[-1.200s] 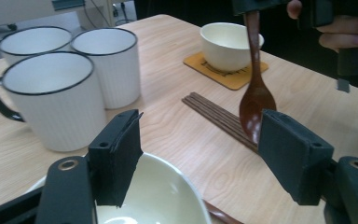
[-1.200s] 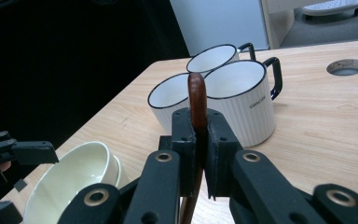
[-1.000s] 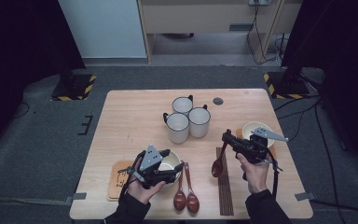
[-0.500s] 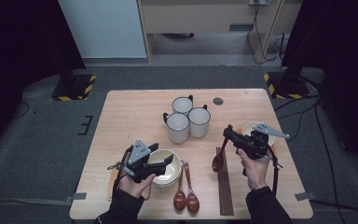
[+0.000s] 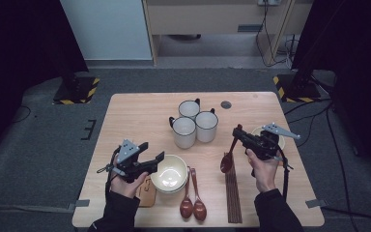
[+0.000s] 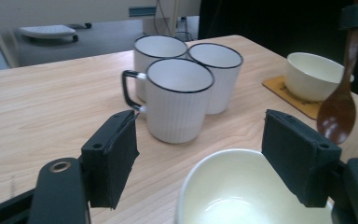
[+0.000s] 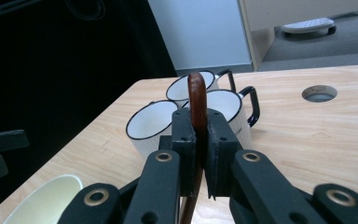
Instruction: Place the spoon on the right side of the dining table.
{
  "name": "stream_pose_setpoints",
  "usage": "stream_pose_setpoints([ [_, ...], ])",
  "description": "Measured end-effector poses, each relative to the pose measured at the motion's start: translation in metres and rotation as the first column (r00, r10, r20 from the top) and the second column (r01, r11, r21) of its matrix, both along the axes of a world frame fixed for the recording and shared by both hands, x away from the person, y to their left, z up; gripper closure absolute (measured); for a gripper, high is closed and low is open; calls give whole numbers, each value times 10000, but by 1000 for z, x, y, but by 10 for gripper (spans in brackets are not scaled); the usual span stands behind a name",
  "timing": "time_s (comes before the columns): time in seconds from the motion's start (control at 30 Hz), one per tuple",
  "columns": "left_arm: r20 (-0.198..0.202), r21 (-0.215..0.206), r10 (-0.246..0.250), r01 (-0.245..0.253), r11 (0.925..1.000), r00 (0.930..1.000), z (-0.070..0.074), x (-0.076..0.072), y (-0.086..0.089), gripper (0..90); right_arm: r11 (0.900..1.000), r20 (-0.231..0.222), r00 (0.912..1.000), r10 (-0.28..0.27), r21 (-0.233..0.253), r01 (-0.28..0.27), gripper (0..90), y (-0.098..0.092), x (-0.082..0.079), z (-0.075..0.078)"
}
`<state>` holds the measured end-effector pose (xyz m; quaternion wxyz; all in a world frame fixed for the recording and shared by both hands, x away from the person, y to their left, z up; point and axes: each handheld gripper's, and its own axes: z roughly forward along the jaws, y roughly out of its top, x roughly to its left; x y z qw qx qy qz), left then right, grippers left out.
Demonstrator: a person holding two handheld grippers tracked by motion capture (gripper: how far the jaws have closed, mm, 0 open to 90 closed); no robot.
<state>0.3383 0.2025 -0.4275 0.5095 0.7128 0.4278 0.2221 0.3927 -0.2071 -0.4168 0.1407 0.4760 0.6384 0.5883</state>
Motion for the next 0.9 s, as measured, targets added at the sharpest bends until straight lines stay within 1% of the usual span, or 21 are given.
stream_pose_setpoints([
  [0.07,-12,-5,173,-173,9998,9998,-1,2,5,252,10000,20,10000,-53,84,53,839,-1,1,1],
  [0.27,-93,-7,631,-631,9980,9980,-6,6,17,242,9998,88,9998,-194,12,194,839,-3,6,3],
  [0.43,-274,54,967,-966,9953,9949,-12,10,26,238,9998,100,9997,-214,58,213,839,-5,9,5],
  [0.6,-410,98,1342,-1339,9909,9901,-17,14,36,231,9994,156,9993,-338,55,337,839,-7,12,6],
  [0.73,-581,195,1618,-1609,9868,9851,-23,18,44,222,9992,213,9990,-381,143,378,839,-7,14,7],
  [0.8,-694,358,1759,-1738,9841,9820,-27,20,48,218,9991,204,9990,-401,128,398,839,-8,15,7],
  [0.9,-745,621,1957,-1913,9796,9778,-32,22,53,210,9987,210,9986,-488,171,485,839,-10,16,7],
])
